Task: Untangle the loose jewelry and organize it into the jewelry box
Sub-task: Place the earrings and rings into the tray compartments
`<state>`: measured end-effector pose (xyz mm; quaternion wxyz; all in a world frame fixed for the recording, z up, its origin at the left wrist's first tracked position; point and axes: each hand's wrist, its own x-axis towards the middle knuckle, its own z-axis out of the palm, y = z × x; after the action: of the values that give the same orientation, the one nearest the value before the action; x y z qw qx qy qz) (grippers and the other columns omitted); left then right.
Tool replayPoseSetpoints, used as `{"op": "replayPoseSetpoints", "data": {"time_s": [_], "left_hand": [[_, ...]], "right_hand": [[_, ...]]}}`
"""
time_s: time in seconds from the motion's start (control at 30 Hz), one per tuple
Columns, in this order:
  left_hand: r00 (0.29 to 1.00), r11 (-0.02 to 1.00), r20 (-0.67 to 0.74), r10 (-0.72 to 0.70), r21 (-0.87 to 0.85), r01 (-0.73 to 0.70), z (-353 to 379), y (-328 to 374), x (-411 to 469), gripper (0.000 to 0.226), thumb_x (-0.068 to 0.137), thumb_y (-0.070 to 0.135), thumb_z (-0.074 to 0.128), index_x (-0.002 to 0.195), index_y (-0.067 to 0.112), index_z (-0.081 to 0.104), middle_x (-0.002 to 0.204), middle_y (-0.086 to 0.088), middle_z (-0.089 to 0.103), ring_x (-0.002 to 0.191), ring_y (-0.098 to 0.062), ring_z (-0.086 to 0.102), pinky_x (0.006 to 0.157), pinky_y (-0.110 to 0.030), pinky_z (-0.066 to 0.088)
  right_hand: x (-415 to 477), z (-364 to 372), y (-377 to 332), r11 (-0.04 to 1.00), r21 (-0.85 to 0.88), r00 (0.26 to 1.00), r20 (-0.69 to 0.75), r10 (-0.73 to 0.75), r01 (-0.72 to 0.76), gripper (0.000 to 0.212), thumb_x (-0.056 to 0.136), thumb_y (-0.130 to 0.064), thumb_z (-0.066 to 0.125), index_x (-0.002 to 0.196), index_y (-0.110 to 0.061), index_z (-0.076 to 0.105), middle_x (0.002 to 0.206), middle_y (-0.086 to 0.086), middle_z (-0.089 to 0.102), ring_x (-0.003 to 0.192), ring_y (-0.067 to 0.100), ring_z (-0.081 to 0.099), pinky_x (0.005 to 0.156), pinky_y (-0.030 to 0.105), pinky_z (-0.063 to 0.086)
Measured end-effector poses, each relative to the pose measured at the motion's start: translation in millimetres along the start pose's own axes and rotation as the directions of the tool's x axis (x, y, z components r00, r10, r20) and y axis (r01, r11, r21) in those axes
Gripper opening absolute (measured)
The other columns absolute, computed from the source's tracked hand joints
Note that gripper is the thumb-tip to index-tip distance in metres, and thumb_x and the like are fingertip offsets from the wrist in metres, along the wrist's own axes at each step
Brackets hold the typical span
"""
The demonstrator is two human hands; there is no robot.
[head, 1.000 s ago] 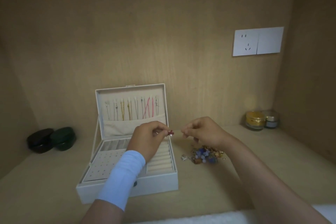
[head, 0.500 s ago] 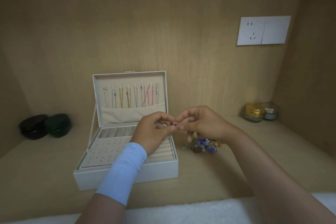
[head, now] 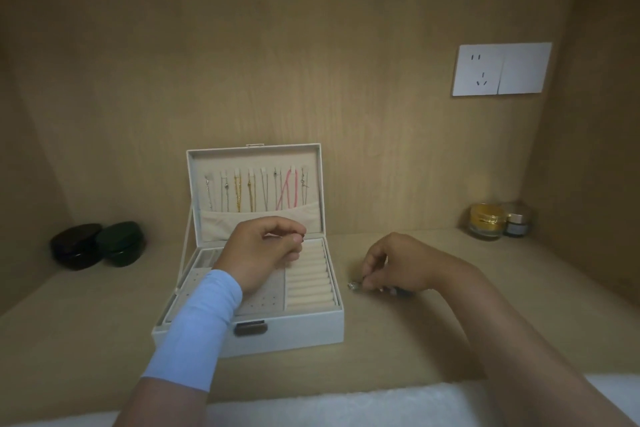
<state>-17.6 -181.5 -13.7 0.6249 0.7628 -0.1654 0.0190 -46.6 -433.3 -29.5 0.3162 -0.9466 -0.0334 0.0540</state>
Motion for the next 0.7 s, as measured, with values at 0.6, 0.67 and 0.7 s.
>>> {"op": "replayPoseSetpoints", "data": {"time_s": [0.6,0.67,0.7], "left_hand": [[0.989,0.982,-0.111,0.099,0.172,-0.078,-77,-20,4,0.004,0.089,0.007,0.066,0.091,0.008,0.07,0.081,-0.01,0.07,0.05,-0.004,0.061,0.055,-0.018,0.049],[0.989,0.981,-0.106,0.102,0.175,-0.082,-79,-23,4,0.004,0.088,0.008,0.068,0.087,0.011,0.071,0.077,-0.002,0.069,0.048,-0.002,0.058,0.055,-0.019,0.048],[0.99,0.98,-0.101,0.098,0.18,-0.079,-81,-24,4,0.004,0.087,0.009,0.069,0.086,0.012,0.071,0.075,0.003,0.069,0.049,-0.001,0.057,0.055,-0.019,0.047]], "right_hand": [[69,42,-127,0.962,0.233,0.988,-0.092,-0.122,0.14,0.018,0.091,-0.025,0.072,0.081,-0.011,0.075,0.052,-0.013,0.06,0.045,0.003,0.051,0.046,0.016,0.042],[75,47,-127,0.98,0.174,0.992,-0.094,-0.08,0.095,0.018,0.088,-0.026,0.075,0.079,-0.01,0.077,0.054,-0.007,0.061,0.043,0.002,0.05,0.047,0.016,0.041],[77,50,-126,0.985,0.153,0.993,-0.098,-0.065,0.079,0.018,0.087,-0.027,0.076,0.081,-0.01,0.079,0.058,-0.005,0.065,0.045,0.002,0.053,0.05,0.016,0.043]]}}
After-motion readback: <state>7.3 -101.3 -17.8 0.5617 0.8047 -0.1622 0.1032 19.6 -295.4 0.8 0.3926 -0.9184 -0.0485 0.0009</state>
